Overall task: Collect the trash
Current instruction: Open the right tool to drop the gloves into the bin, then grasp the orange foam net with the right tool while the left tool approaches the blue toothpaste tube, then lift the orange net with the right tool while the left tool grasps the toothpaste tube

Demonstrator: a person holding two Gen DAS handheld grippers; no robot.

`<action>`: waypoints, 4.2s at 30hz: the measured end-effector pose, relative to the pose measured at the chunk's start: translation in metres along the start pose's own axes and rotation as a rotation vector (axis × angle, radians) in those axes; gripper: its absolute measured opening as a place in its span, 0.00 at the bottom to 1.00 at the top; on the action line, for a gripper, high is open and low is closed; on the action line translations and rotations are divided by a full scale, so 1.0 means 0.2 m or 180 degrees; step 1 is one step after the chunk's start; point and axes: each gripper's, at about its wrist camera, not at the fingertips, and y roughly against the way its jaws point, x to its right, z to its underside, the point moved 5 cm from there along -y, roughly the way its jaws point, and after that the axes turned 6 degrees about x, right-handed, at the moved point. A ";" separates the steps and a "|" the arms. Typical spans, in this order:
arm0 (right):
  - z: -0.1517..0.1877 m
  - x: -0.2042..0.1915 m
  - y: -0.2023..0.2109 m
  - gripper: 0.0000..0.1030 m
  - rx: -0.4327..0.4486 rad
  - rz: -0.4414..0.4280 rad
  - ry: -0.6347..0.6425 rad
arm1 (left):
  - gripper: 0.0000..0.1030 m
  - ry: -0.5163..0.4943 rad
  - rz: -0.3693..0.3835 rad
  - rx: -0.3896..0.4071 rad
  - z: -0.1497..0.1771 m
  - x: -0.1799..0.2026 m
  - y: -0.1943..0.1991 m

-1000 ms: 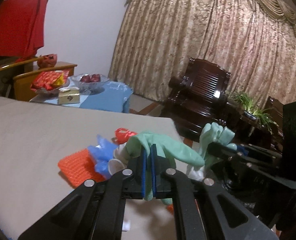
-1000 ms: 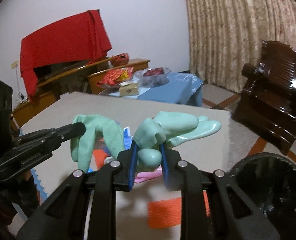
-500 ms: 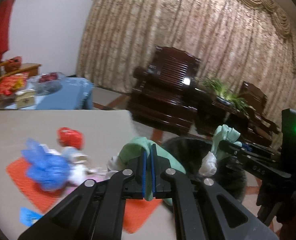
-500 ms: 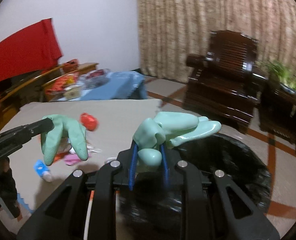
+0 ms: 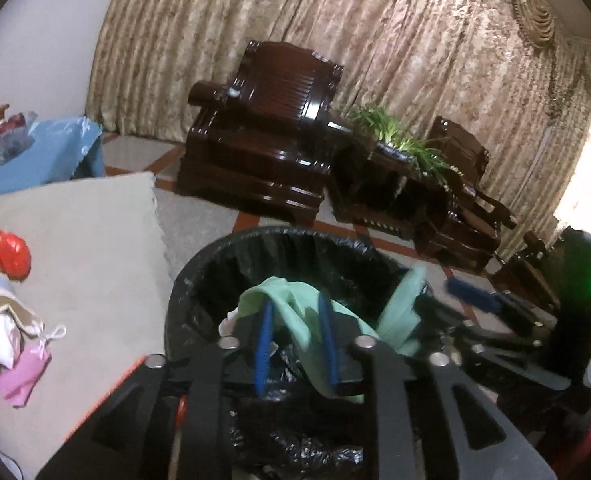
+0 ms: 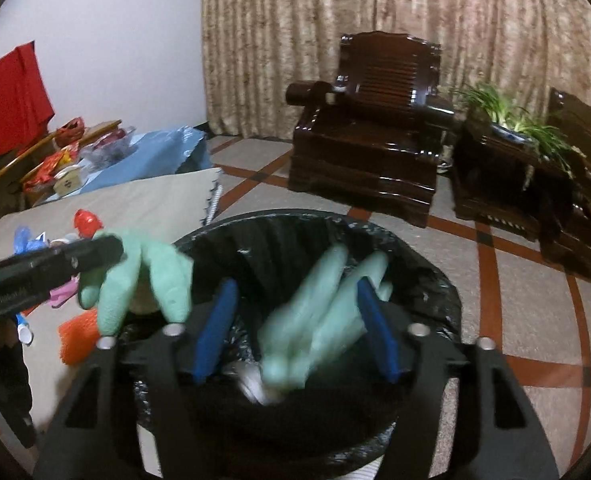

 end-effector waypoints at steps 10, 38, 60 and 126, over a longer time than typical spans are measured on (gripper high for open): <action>-0.03 -0.10 0.00 0.92 0.0118 -0.0018 -0.0038 | 0.82 -0.0079 -0.0376 0.0195 0.01 -0.19 0.19; 0.28 -1.27 -0.13 0.92 -0.0413 -0.1383 0.0684 | 0.87 0.0143 -0.1997 0.0230 0.42 -1.01 0.91; 0.49 -1.40 -0.35 0.78 -0.0658 -0.1214 0.1242 | 0.87 0.0281 -0.2071 -0.0119 0.67 -1.14 0.85; 0.20 -1.36 -0.18 0.19 -0.0273 -0.1334 0.0903 | 0.36 0.0521 -0.1767 0.0212 0.50 -1.03 0.93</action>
